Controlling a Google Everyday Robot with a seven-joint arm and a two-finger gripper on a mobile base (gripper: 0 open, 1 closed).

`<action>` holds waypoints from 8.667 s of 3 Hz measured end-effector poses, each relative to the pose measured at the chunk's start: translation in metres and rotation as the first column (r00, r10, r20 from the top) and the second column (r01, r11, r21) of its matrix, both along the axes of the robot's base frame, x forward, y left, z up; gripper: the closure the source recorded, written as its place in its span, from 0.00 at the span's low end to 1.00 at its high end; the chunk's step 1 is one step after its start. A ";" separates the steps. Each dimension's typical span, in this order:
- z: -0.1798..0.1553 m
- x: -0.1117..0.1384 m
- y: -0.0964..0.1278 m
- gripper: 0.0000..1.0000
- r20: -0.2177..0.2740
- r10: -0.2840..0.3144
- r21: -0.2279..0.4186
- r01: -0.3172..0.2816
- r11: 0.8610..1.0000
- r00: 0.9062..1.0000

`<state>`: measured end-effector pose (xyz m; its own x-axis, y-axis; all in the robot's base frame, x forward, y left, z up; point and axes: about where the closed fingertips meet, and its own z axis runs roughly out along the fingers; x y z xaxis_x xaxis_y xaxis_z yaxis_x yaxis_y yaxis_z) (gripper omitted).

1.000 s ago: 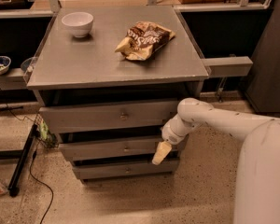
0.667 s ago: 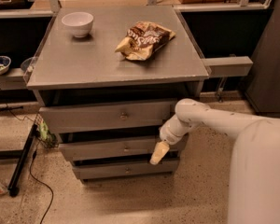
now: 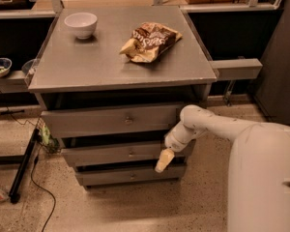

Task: Open middle drawer

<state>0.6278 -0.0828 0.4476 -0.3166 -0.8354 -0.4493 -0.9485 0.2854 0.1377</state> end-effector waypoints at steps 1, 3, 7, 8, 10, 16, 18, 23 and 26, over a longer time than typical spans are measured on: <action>-0.006 0.000 -0.001 0.00 -0.014 -0.001 0.005 0.001 1.000 1.000; 0.001 -0.011 -0.005 0.00 -0.044 0.021 0.011 -0.020 1.000 0.999; 0.041 -0.055 -0.019 0.00 -0.013 0.033 0.008 -0.033 0.999 0.999; 0.032 -0.040 -0.016 0.00 0.012 0.007 -0.027 -0.006 1.000 1.000; 0.014 -0.015 -0.012 0.00 0.028 -0.013 -0.050 0.014 0.999 1.000; -0.009 -0.002 -0.010 0.00 0.053 -0.028 -0.092 0.033 0.995 0.998; -0.013 -0.003 -0.010 0.19 0.043 -0.038 -0.076 0.041 0.996 0.998; -0.013 -0.003 -0.010 1.00 0.043 -0.038 -0.076 0.041 0.996 0.998; -0.001 0.002 -0.017 1.00 0.041 -0.031 -0.076 0.034 0.997 0.999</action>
Offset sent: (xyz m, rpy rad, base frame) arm -0.0091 -0.0100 -0.0027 0.0078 0.0670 0.0327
